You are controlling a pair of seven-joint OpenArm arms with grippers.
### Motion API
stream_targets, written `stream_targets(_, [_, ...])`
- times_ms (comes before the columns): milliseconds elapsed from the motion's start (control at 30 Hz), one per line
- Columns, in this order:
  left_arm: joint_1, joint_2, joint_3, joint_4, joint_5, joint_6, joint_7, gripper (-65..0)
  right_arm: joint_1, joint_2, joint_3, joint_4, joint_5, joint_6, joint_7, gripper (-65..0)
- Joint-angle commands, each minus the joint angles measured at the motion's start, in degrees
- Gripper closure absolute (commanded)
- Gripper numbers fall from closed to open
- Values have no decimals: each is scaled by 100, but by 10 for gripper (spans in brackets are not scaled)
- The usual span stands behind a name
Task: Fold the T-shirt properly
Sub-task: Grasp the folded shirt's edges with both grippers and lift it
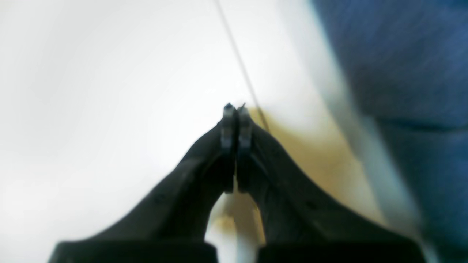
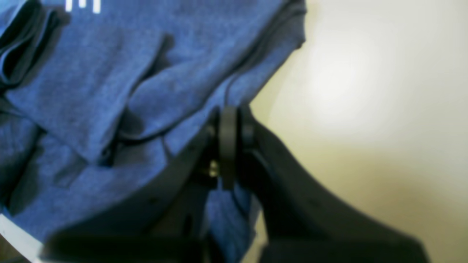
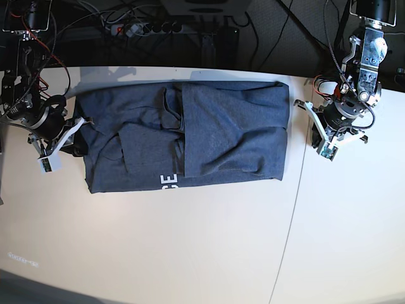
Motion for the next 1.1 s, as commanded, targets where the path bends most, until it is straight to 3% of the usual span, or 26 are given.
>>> stream_targets(0, [-48,-79,-33,-22,-11,-105,-55,0,61,98,136,101,55,424,76,0])
stream_targets(167, [-50,-74,-33,-481,-13,-105,-223,0,61,98,581,101,66,424,13,0])
stream_targets(300, [-48,-72,-15,-590,-175,-111,-195,0,63,114,861,101,474,426,-9,0])
stream_targets(400, [-50,-20,31,-590,-354,-289,-149,0,61,107,863,103,603,428,-76,0])
stream_targets(567, [-50,304,321,-590,-424,-409,190,0,63,105,861,317,979,439,-247,0])
stream_targets(733, [-85,662,1102,-599,-216,-422,212,0,57,33,822,1034,1178,468,-544,0])
stream_targets(867, [-232,973,1574,-691,164,-238,210,0,59,-267,531,1471,1196,468,-542,0])
stream_targets(1067, [-538,1344,1757,-1338,188,-190,168,0,50,-979,-345,1775,1014,468,-531,0])
